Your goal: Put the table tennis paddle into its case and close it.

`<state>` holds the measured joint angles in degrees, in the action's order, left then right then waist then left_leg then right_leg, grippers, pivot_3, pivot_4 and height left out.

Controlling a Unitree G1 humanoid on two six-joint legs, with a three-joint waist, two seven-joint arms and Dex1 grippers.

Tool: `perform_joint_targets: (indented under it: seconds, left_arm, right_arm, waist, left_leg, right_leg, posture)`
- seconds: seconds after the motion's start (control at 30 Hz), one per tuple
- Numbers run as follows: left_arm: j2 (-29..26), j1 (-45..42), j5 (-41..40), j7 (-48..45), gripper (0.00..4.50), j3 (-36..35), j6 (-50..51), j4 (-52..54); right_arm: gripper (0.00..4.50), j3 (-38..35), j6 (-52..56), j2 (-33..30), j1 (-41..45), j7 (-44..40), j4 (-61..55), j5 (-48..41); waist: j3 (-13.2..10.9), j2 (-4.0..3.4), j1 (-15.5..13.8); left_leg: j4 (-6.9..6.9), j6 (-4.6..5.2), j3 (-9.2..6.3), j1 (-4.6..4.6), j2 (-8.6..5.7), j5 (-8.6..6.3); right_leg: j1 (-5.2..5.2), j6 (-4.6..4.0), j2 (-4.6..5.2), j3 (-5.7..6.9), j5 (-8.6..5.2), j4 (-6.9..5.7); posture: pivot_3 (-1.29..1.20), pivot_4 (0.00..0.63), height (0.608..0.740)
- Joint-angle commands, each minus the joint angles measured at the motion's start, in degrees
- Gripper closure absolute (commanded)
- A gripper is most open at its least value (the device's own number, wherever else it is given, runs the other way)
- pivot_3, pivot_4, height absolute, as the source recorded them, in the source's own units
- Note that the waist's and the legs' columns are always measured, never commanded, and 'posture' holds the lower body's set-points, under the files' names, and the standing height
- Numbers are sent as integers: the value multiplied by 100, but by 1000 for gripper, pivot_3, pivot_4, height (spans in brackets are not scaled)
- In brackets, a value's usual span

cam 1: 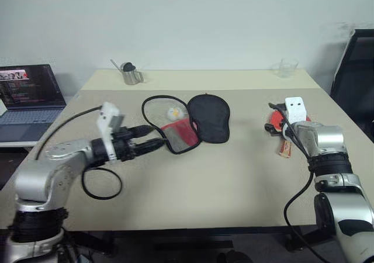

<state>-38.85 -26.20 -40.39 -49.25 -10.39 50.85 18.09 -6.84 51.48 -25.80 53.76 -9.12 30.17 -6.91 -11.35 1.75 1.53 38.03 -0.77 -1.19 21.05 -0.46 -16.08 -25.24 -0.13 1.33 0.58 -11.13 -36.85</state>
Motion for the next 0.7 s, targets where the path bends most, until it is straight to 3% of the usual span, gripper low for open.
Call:
perform_joint_targets:
  seconds: [0.03,0.27,0.47,0.7]
  left_arm:
    - [242,-212,-78,333,869,348,75,425]
    - [526,-483,159,527,869,755,-245,366]
    - [428,-622,905,542,869,1280,-706,65]
    - [549,-641,943,525,869,1237,-768,-84]
  right_arm:
    - [0,-314,23,-21,16,509,-316,120]
    - [0,-940,544,302,-87,1585,-664,167]
    - [0,-1258,348,636,-62,1944,-148,79]
    - [0,-1198,133,804,154,2186,816,166]
  waist:
    - [0,0,9]
    - [0,0,66]
    - [0,-1,58]
    - [2,2,67]
  left_leg:
    - [0,0,0,0,1,0]
    - [-2,0,8,-10,12,0]
    - [-2,1,8,-12,6,1]
    - [-3,3,11,-11,6,0]
  right_leg:
    - [-1,0,0,0,0,-2]
    - [0,-2,-10,-9,0,-8]
    - [1,-1,-26,-9,-1,-9]
    - [2,0,-25,-10,-1,-3]
  posture:
    - [0,150,740]
    - [0,150,740]
    - [0,150,740]
    - [0,150,740]
